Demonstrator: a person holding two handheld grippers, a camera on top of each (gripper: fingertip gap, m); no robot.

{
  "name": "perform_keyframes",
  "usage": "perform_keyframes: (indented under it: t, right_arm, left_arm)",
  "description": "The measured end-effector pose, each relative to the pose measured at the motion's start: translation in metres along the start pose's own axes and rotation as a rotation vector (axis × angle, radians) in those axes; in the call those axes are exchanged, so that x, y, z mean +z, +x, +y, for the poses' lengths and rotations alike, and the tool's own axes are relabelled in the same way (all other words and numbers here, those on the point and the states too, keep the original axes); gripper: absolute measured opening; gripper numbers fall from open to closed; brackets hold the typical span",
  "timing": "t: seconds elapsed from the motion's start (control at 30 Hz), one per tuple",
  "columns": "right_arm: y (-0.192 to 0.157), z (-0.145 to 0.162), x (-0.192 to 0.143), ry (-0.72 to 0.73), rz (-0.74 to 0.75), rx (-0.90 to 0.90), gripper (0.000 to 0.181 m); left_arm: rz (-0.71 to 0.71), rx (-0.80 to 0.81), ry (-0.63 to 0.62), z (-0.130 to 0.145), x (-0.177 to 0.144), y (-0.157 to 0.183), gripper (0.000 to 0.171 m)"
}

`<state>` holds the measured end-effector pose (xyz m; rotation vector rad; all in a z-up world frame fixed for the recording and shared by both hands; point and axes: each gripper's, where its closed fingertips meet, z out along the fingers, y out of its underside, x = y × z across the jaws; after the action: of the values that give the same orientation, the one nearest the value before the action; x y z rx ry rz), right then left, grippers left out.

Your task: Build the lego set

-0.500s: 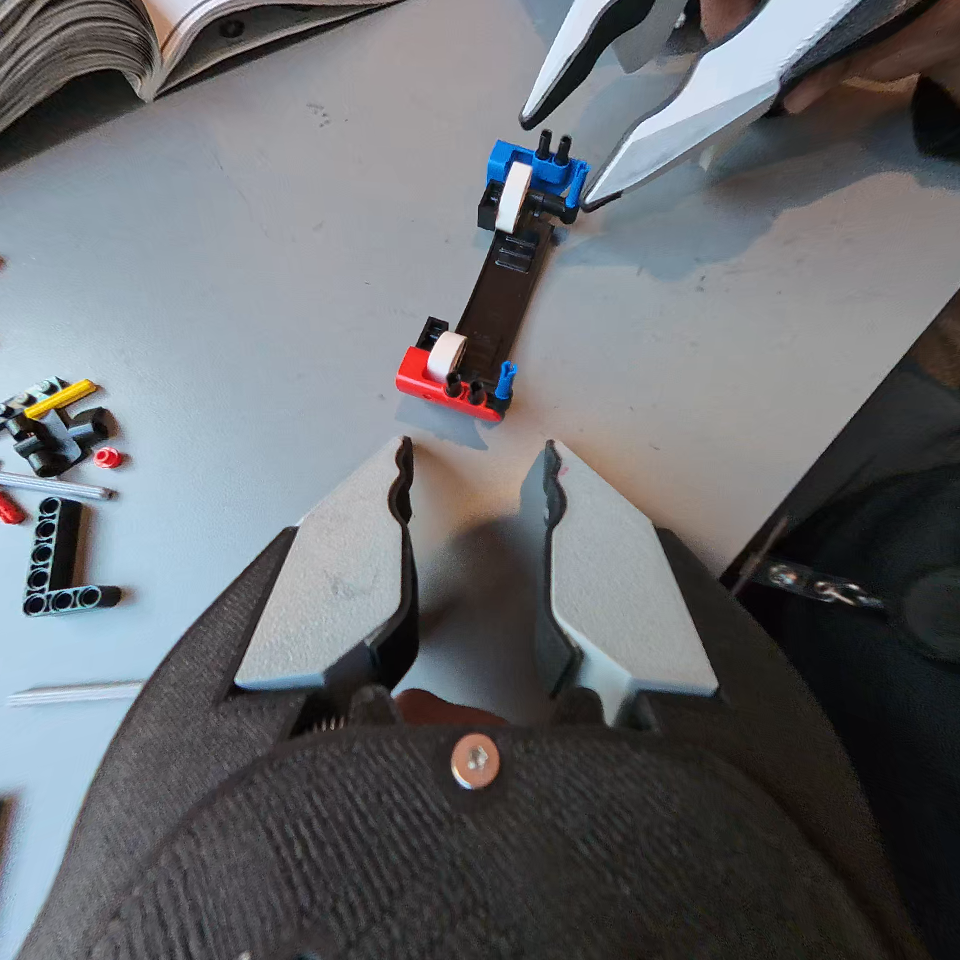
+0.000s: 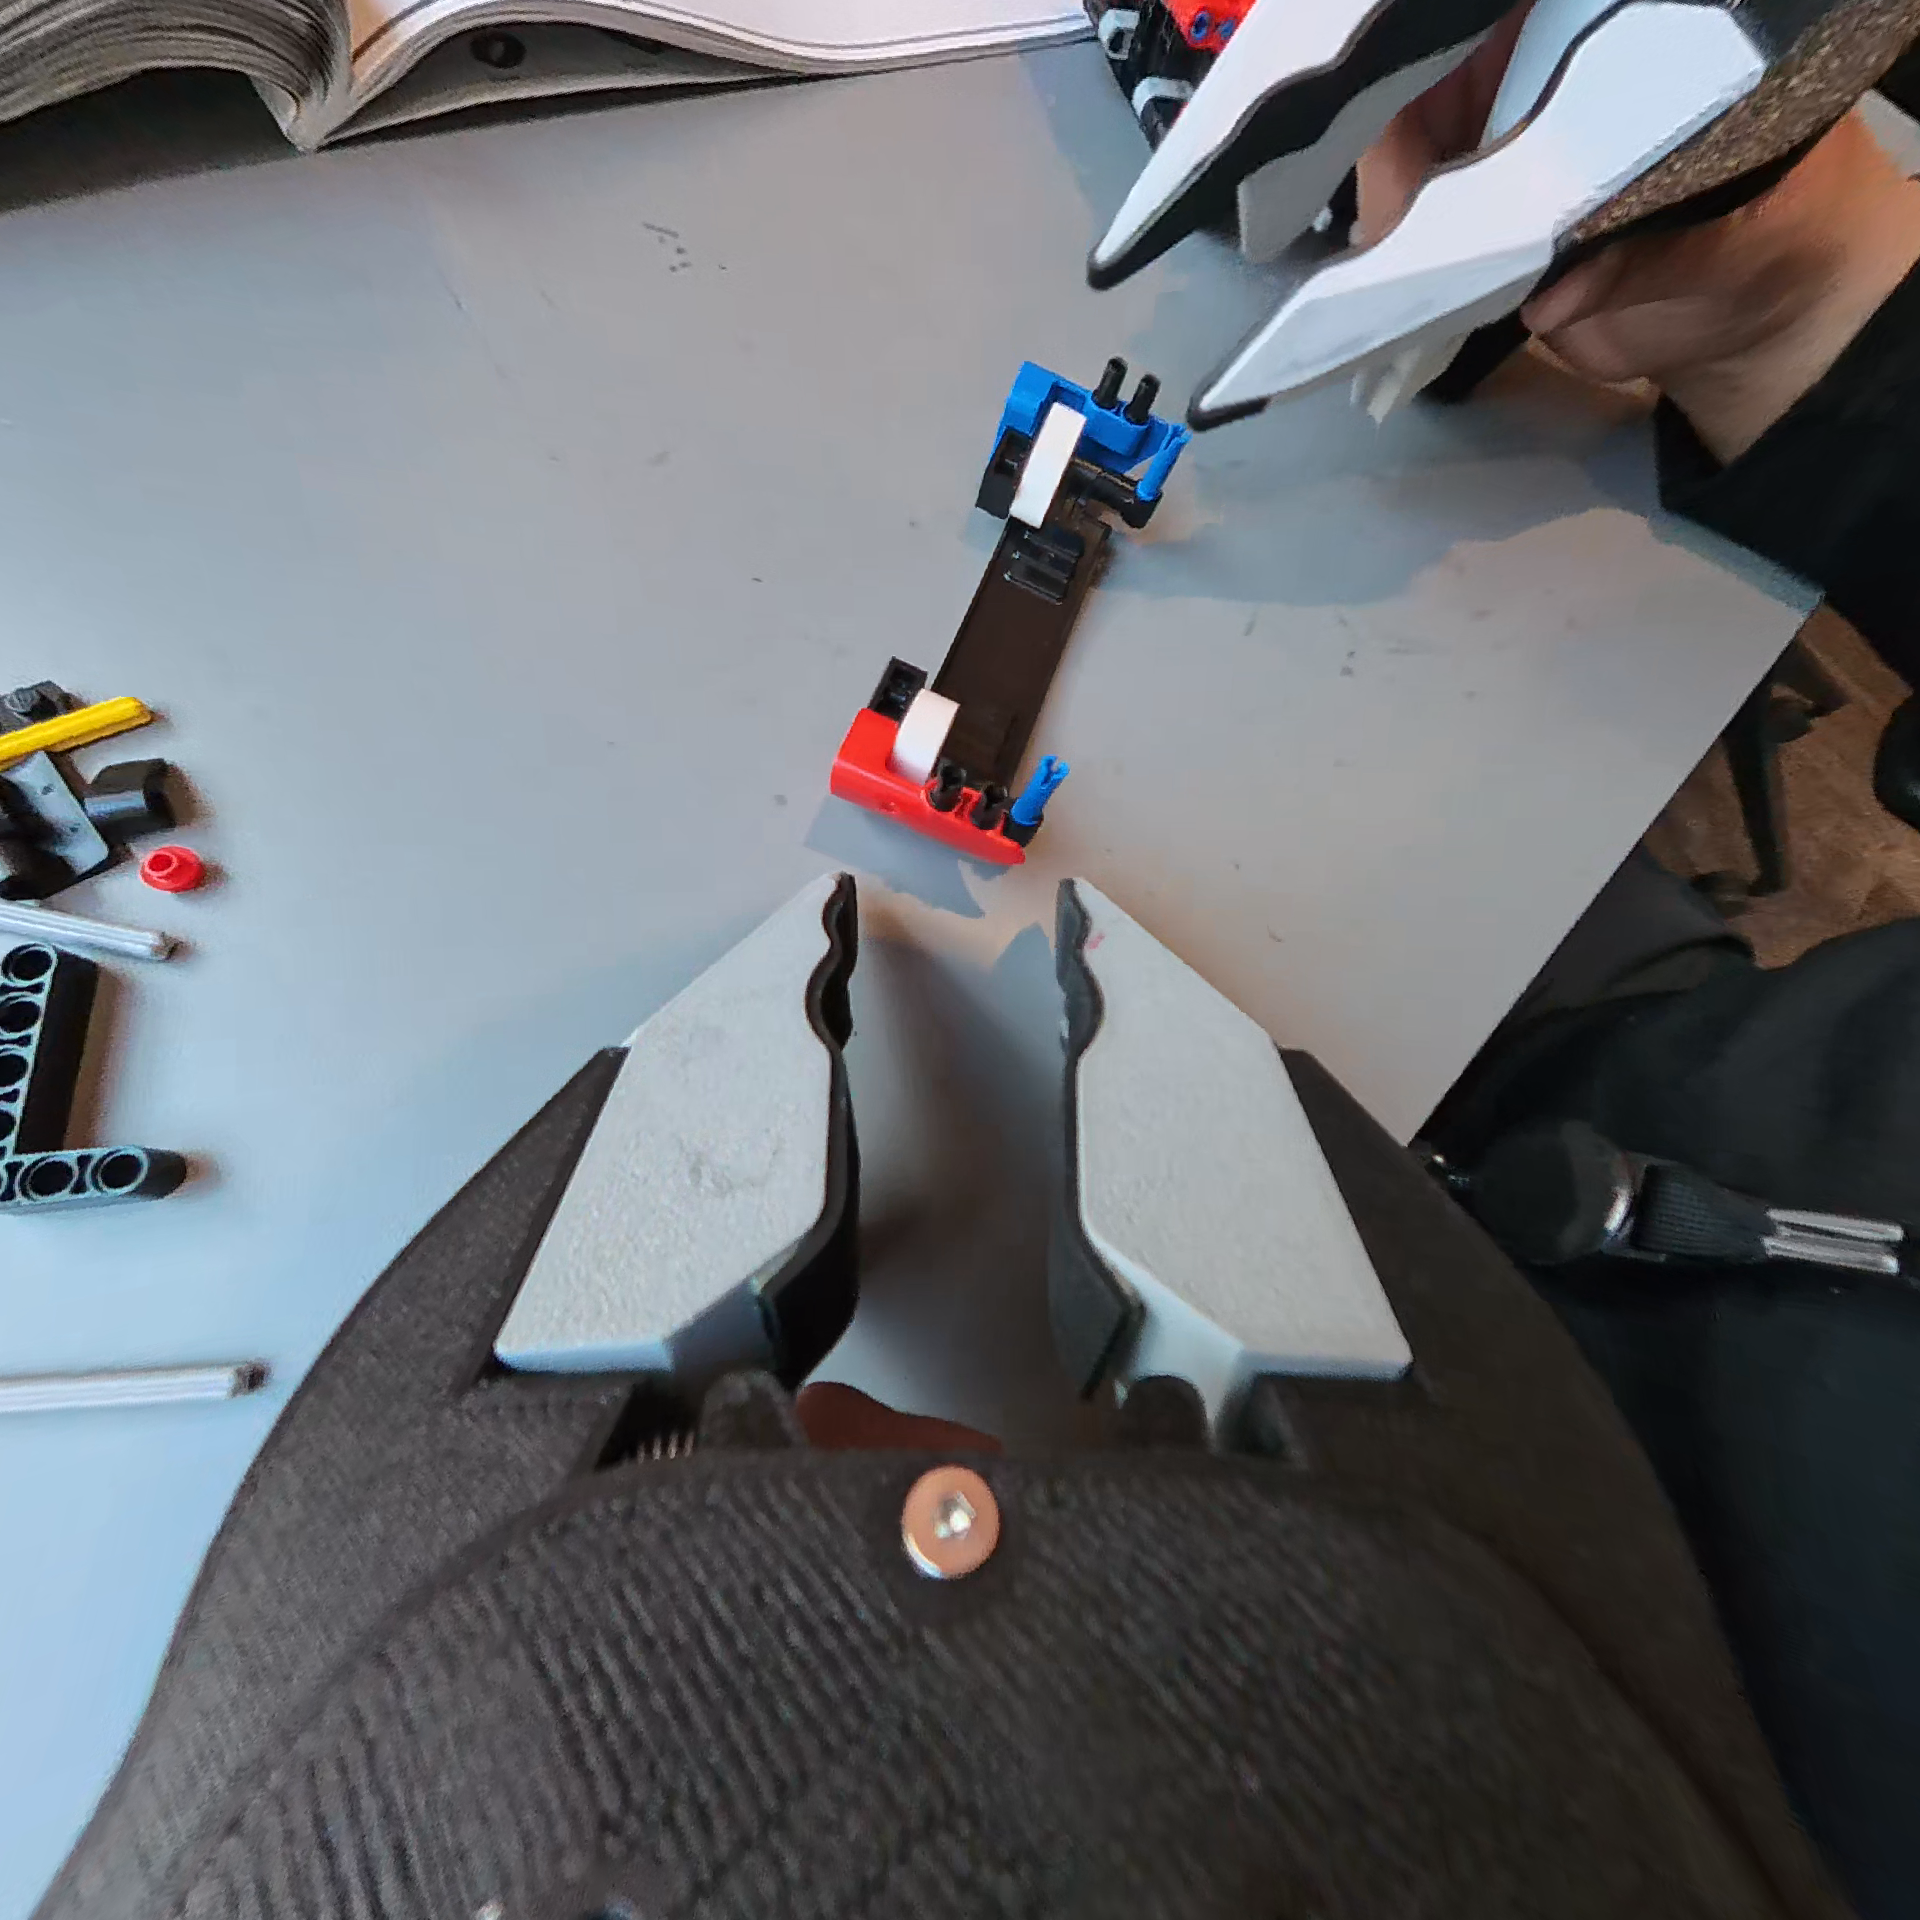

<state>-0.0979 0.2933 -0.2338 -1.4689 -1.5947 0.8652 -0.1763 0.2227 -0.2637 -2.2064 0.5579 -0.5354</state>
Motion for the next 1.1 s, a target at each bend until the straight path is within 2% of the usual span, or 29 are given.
perform_keyframes:
  t: [0.13,0.43,0.8,0.97,1.1]
  right_arm:
    - [0.001,-0.005,-0.001,0.035,0.021,-0.042,0.028]
    - [0.004,-0.01,-0.005,0.072,0.067,-0.062,0.028]
    - [0.008,-0.018,-0.015,0.141,0.164,-0.114,0.025]
    - [0.007,-0.019,-0.016,0.15,0.176,-0.129,0.023]
    - [0.007,-0.019,-0.016,0.15,0.177,-0.13,0.022]
  left_arm:
    - [0.01,-0.042,0.036,-0.004,-0.003,-0.003,0.031]
    - [-0.035,-0.013,0.054,-0.006,-0.004,-0.004,0.03]
    - [-0.101,-0.055,0.117,-0.01,-0.019,-0.01,0.036]
    - [-0.203,-0.106,0.142,-0.022,-0.054,-0.045,0.041]
    - [-0.483,-0.081,0.082,-0.022,-0.097,-0.122,0.04]
